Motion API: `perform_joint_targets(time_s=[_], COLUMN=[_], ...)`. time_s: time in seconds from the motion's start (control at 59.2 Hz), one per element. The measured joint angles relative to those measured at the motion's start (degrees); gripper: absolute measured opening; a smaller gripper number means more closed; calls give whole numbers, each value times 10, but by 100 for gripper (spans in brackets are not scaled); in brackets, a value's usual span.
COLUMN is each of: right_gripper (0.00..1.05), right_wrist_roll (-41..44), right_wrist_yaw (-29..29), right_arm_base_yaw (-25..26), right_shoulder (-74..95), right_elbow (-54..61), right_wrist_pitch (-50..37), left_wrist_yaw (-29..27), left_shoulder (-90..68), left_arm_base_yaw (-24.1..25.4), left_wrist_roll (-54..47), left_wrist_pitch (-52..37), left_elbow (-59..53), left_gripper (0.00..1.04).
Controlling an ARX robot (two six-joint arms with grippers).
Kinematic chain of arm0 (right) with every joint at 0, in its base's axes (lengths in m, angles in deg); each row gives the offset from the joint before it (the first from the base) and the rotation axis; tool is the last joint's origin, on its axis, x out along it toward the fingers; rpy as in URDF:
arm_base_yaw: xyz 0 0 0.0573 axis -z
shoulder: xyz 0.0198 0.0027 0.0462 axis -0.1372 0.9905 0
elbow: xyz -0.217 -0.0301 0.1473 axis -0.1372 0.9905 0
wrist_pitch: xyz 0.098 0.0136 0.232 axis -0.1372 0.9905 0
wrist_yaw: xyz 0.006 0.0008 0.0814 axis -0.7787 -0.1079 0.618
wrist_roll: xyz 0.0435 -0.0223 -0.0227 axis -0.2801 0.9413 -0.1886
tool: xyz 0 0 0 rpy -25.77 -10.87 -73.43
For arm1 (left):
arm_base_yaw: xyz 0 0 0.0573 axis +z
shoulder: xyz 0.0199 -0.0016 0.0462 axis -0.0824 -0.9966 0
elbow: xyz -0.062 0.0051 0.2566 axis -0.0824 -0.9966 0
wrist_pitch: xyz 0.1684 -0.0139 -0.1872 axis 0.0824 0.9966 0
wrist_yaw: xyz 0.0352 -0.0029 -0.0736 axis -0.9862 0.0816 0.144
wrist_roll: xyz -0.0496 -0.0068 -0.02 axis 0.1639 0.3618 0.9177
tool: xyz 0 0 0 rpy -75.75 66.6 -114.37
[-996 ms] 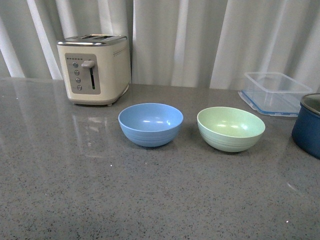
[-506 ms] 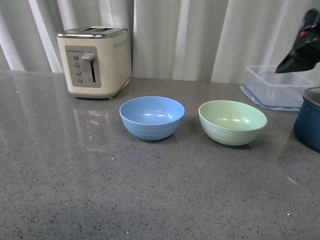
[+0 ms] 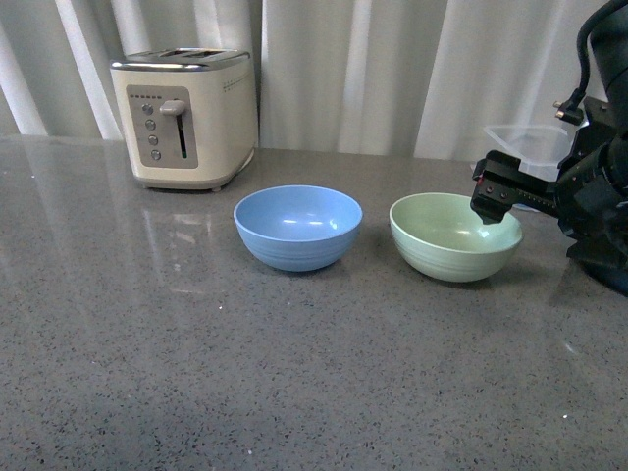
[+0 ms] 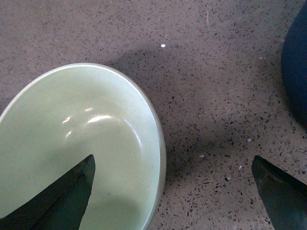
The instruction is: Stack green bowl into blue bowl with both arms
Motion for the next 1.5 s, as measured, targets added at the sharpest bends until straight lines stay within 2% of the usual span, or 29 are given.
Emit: perform_joint_targets(time_s=[0.54, 0.641, 0.911, 1.08, 1.266, 1.502], right_gripper=[11, 1, 1, 1, 1, 1], right_wrist_roll=[3, 6, 19, 38, 64, 89], right_wrist_yaw=[-29, -24, -15, -7, -23, -59], right_arm_base_yaw=[-3, -3, -22, -96, -170, -186], right_shoulder=[37, 29, -48, -85, -27, 73], right_elbow=[-26, -26, -26, -69, -143, -223], right_wrist_pitch=[12, 12, 12, 13, 26, 54], left_wrist_yaw=[0, 0, 0, 0, 0, 0], left_shoulder=[0, 0, 0, 0, 0, 0], left_arm_base_yaw=[0, 0, 0, 0, 0, 0], left_wrist_roll=[0, 0, 0, 0, 0, 0], left_wrist_pitch=[0, 0, 0, 0, 0, 0], left_elbow=[0, 0, 0, 0, 0, 0], left_gripper=[98, 98, 98, 98, 98, 98])
